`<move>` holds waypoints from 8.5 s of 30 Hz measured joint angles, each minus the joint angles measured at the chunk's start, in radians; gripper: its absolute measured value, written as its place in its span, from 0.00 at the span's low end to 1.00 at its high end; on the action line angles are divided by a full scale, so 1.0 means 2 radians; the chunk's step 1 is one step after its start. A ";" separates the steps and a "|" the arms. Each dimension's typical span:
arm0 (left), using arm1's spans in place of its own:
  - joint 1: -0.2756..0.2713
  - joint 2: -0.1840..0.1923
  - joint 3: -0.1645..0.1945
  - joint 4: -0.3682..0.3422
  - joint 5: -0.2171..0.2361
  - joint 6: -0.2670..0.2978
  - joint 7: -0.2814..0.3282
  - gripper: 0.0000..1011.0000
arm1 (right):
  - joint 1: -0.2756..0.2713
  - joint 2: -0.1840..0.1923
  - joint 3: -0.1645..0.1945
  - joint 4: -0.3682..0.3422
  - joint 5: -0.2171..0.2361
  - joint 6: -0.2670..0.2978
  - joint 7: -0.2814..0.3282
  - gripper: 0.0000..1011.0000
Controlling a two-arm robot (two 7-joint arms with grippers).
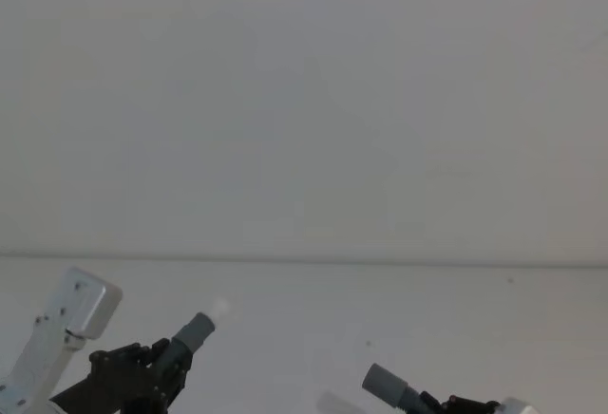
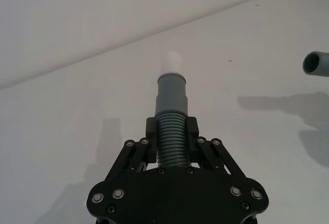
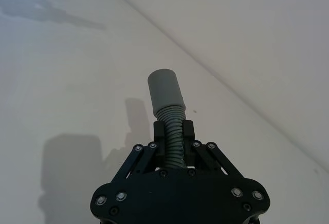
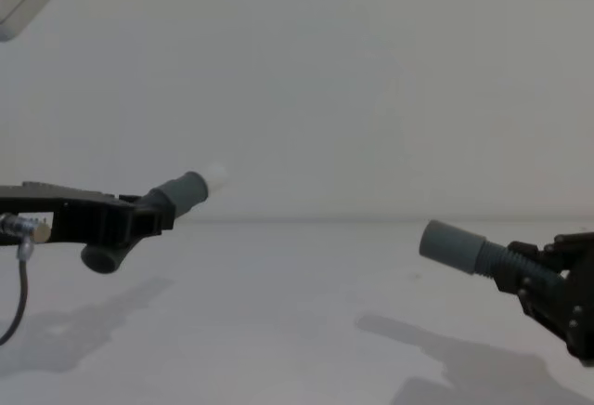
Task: Use both hands to pick up one end of the pipe from the table, align the ends, and insert them.
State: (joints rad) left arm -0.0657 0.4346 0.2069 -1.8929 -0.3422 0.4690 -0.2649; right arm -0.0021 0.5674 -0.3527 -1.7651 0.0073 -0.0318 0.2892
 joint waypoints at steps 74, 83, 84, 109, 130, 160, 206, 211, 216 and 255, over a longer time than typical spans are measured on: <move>-0.067 0.123 0.076 0.041 -0.046 -0.095 -0.223 0.29 | -0.004 0.022 0.014 0.027 -0.007 -0.140 0.089 0.17; -0.074 0.129 0.083 0.044 -0.053 -0.100 -0.237 0.29 | -0.002 0.027 0.010 0.028 0.000 -0.151 0.101 0.17; -0.075 0.130 0.083 0.044 -0.053 -0.100 -0.238 0.29 | -0.001 0.028 0.010 0.028 0.001 -0.153 0.103 0.17; -0.105 0.146 0.109 0.050 -0.069 -0.095 -0.282 0.29 | -0.003 0.044 0.010 0.015 0.011 -0.178 0.120 0.17; -0.118 0.157 0.121 0.051 -0.082 -0.090 -0.298 0.29 | 0.005 0.052 0.007 0.013 0.017 -0.185 0.130 0.17; -0.132 0.165 0.137 0.053 -0.095 -0.088 -0.305 0.29 | 0.007 0.057 0.005 0.008 0.024 -0.191 0.136 0.17; -0.151 0.180 0.158 0.053 -0.108 -0.091 -0.310 0.29 | 0.009 0.079 -0.002 -0.016 0.035 -0.222 0.160 0.16; -0.153 0.182 0.160 0.054 -0.109 -0.091 -0.311 0.29 | 0.010 0.081 -0.004 -0.018 0.035 -0.223 0.163 0.16; -0.156 0.183 0.162 0.055 -0.110 -0.092 -0.312 0.29 | 0.011 0.082 -0.005 -0.019 0.035 -0.219 0.163 0.16; -0.188 0.194 0.189 0.075 -0.114 -0.092 -0.336 0.29 | 0.013 0.079 -0.005 -0.021 0.039 -0.198 0.158 0.16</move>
State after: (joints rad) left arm -0.4416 0.8231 0.5857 -1.7425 -0.5694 0.2856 -0.9375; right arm 0.0236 0.7254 -0.3623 -1.8070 0.0863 -0.4287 0.6052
